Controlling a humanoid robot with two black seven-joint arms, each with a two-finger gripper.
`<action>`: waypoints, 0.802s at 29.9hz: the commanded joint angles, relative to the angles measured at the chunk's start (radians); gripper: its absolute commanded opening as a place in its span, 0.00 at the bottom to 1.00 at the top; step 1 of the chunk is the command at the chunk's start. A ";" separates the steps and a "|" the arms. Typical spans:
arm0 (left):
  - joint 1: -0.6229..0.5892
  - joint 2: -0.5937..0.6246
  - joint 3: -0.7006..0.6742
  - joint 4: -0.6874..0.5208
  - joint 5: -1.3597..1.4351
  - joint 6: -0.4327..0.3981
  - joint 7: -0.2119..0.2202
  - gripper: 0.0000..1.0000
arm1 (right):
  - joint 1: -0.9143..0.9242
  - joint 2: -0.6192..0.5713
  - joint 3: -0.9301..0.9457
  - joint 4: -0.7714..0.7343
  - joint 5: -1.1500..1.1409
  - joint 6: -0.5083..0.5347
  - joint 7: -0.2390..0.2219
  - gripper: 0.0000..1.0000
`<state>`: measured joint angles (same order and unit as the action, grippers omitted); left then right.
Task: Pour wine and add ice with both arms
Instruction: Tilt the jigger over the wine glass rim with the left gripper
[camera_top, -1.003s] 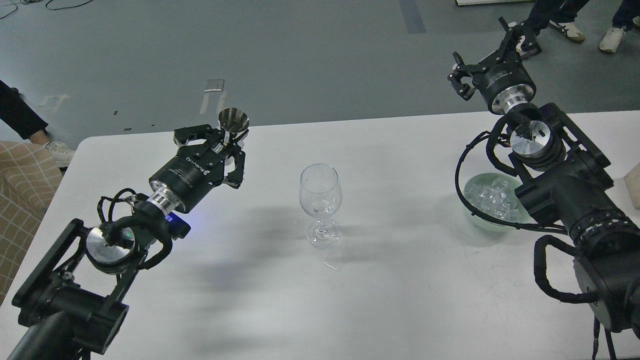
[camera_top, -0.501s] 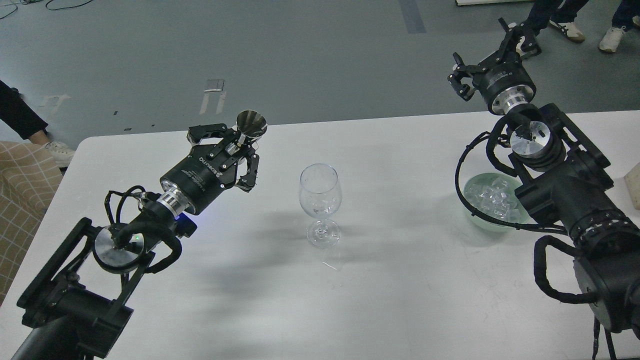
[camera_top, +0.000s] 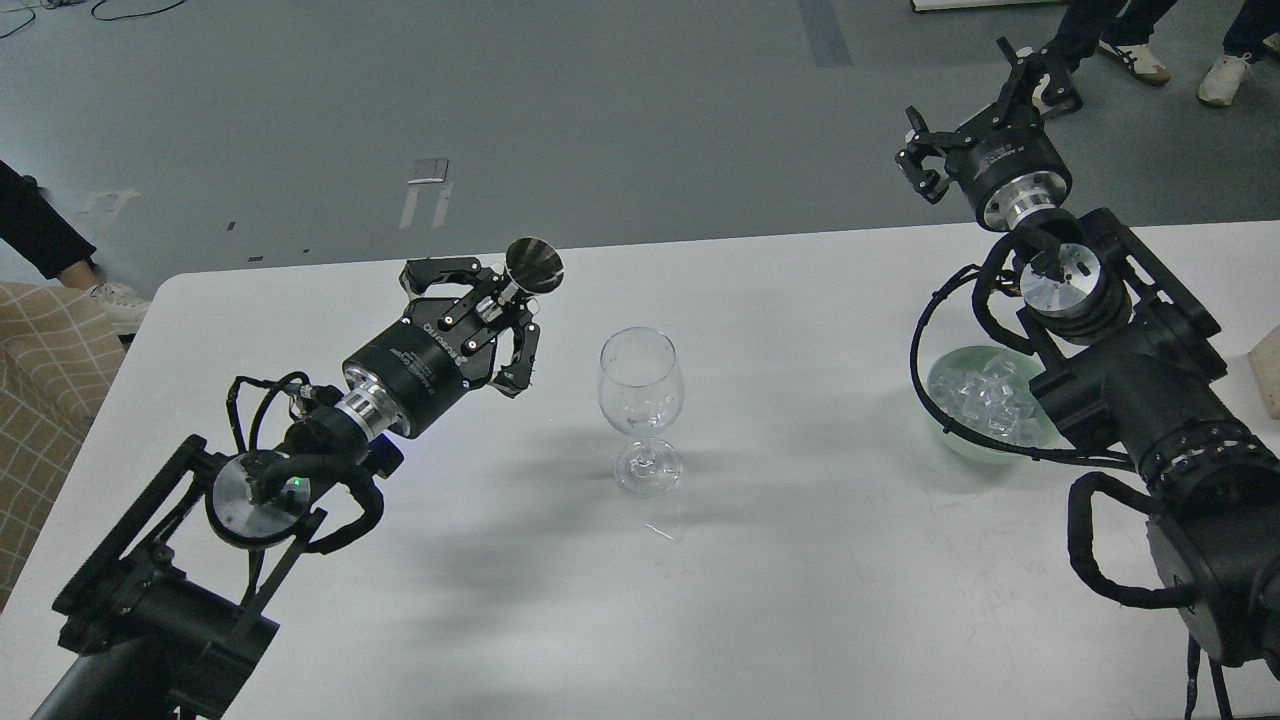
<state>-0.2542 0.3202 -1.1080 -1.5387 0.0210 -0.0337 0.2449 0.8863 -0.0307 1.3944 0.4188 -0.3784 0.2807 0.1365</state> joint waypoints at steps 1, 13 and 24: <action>-0.005 0.000 0.005 0.000 0.046 -0.003 0.001 0.00 | 0.000 -0.002 0.000 0.000 0.001 0.000 0.000 1.00; -0.008 -0.001 0.022 -0.015 0.099 -0.008 0.022 0.00 | -0.004 -0.002 0.000 0.000 -0.001 0.002 0.000 1.00; -0.030 0.003 0.023 -0.020 0.103 -0.006 0.034 0.00 | 0.002 -0.002 0.000 0.005 0.001 0.003 0.000 1.00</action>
<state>-0.2767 0.3219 -1.0845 -1.5584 0.1211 -0.0403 0.2742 0.8872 -0.0322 1.3947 0.4233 -0.3779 0.2838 0.1365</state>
